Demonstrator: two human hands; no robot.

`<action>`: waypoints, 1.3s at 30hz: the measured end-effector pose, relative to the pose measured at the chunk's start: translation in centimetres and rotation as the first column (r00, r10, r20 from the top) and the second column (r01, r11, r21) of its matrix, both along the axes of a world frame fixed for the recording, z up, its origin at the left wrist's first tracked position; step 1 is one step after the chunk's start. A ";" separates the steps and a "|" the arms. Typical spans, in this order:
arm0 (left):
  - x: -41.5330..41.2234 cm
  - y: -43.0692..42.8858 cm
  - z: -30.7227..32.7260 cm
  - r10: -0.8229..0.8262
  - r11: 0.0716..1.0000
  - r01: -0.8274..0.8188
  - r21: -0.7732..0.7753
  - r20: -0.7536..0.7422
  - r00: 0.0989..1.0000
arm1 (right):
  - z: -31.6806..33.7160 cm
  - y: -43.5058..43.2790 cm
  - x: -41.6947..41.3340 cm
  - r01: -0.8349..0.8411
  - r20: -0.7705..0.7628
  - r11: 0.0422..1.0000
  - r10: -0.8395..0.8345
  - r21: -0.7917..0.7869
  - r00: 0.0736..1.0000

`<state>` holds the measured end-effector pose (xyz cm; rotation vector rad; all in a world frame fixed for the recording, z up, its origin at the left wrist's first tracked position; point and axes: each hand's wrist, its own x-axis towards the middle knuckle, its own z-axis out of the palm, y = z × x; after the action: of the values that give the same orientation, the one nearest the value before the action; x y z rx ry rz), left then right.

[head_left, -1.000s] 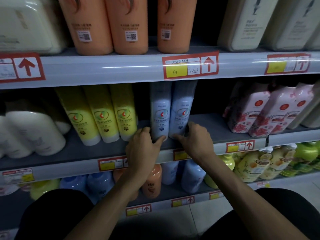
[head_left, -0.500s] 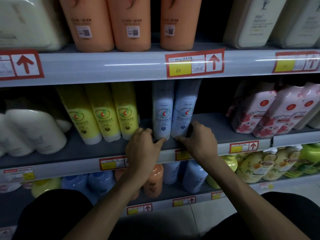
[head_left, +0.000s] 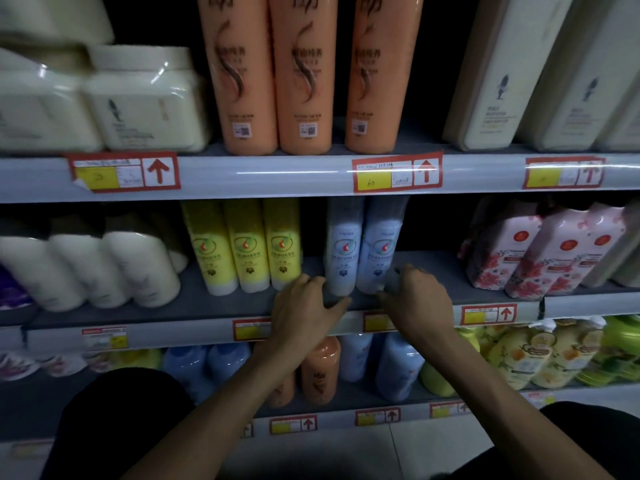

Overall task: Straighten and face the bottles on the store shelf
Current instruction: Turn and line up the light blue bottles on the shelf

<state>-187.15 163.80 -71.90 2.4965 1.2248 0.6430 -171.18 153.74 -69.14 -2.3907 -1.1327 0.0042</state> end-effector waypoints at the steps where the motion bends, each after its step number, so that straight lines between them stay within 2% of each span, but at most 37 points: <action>1: -0.7 -0.1 0.4 -0.023 1.000 0.023 -0.003 -0.003 1.000 | 0.4 -0.3 -0.3 -0.035 0.002 0.999 0.035 0.021 0.999; 6: -4.3 -1.2 1.3 -0.020 0.997 0.019 0.080 0.005 1.000 | 1.4 -1.3 -3.4 -0.174 0.020 0.984 0.173 0.043 0.985; 9: -6.5 -1.5 1.4 0.084 0.993 -0.088 0.080 0.052 0.995 | 0.9 -0.6 -6.6 -0.295 0.011 0.951 0.295 0.092 0.955; 11: -8.1 -1.0 1.0 0.167 0.984 -0.172 0.038 0.099 0.981 | 0.5 0.7 -8.8 -0.366 -0.048 0.918 0.377 0.149 0.925; 14: -10.4 -0.2 0.5 0.281 0.960 -0.281 -0.020 0.145 0.949 | 0.2 3.1 -11.2 -0.389 -0.141 0.902 0.416 0.185 0.898; 17: -11.8 0.5 0.0 0.346 0.937 -0.349 0.007 0.120 0.931 | -0.5 5.3 -11.9 -0.305 -0.264 0.930 0.353 0.206 0.898; 20: -12.5 1.5 -0.3 0.374 0.927 -0.369 -0.060 0.133 0.918 | -1.8 6.9 -11.1 -0.168 -0.350 0.974 0.212 0.152 0.912; 26: -12.3 5.1 -0.3 0.449 0.889 -0.435 -0.140 0.092 0.889 | -3.4 9.0 -10.2 -0.151 -0.278 0.976 0.190 0.155 0.942; 34: -11.9 7.2 -1.2 0.550 0.835 -0.545 -0.073 0.080 0.832 | -4.1 10.3 -11.2 -0.056 -0.140 0.991 0.074 0.125 0.987; 39: -11.8 7.2 -1.0 0.569 0.822 -0.561 -0.094 0.107 0.815 | -3.3 10.3 -11.9 -0.020 -0.155 0.996 0.034 0.089 0.987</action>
<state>-198.96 171.04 -72.88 1.9826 1.9208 0.8726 -183.12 164.05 -72.48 -2.2549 -1.0699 0.1457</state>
